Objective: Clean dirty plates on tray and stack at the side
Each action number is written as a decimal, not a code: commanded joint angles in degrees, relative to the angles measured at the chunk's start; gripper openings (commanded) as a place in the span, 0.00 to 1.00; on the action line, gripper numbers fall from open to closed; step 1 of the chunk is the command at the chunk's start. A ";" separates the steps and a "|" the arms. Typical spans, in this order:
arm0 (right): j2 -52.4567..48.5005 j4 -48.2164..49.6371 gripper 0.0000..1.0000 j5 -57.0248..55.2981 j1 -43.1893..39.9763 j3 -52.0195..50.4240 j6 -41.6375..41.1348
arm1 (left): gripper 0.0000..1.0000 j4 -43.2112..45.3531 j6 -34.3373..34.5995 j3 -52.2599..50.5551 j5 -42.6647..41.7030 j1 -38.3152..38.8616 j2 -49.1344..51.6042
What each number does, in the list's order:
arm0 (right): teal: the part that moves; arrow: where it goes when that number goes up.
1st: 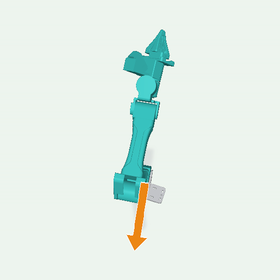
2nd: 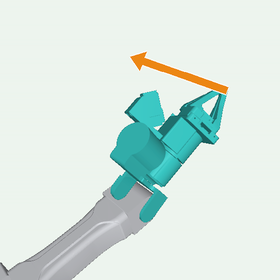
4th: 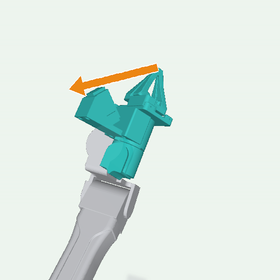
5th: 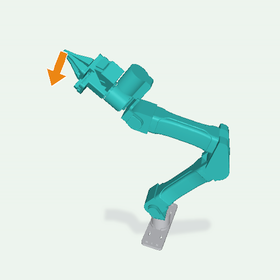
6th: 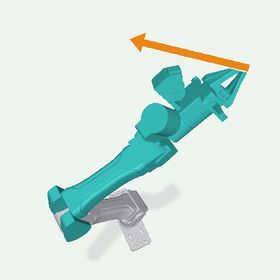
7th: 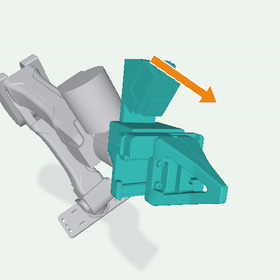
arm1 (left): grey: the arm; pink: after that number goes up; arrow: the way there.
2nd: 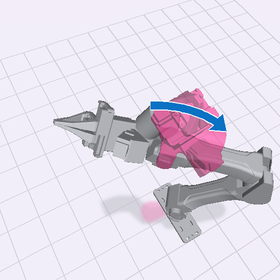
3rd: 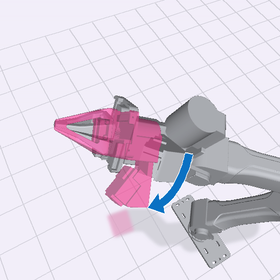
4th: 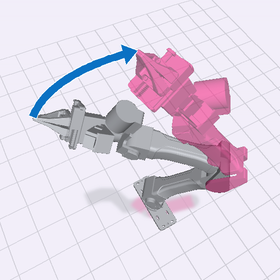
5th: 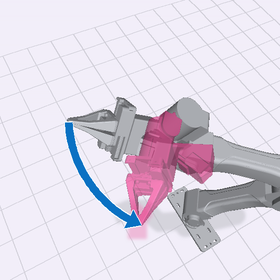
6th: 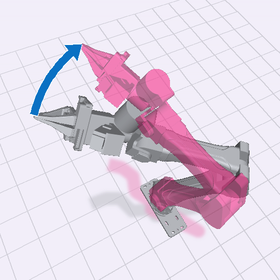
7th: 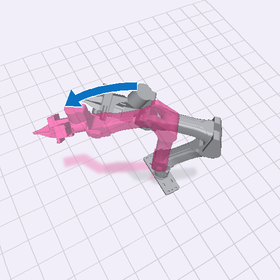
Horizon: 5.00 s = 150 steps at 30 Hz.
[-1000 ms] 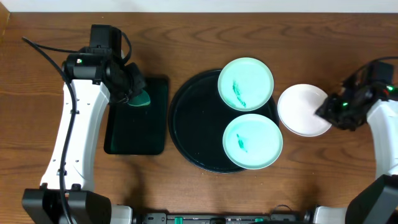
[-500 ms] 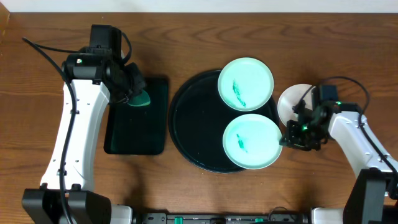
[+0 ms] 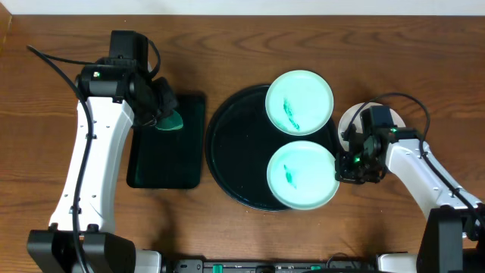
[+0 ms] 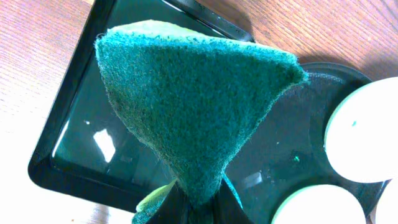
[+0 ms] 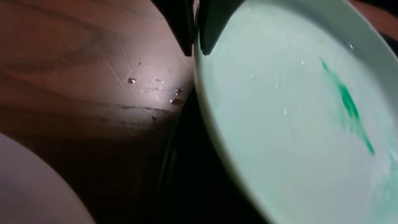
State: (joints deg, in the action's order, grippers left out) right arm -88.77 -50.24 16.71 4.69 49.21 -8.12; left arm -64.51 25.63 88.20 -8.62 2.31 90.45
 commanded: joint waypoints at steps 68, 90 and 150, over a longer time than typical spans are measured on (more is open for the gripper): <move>-12.92 22.43 0.01 -4.39 20.48 5.25 -26.97 | 0.07 36.44 -6.21 -24.22 -11.02 33.51 15.10; -12.92 22.38 0.01 -4.44 20.48 5.22 -26.91 | 0.07 32.92 1.46 -22.71 -13.68 33.48 14.67; -12.94 22.38 0.01 -4.44 20.59 5.22 -26.51 | 0.07 23.10 28.33 -19.54 17.73 35.32 19.26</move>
State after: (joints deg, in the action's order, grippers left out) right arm -100.68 -27.81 13.34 25.74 53.98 -35.38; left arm -39.44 51.77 68.66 -3.55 38.96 107.46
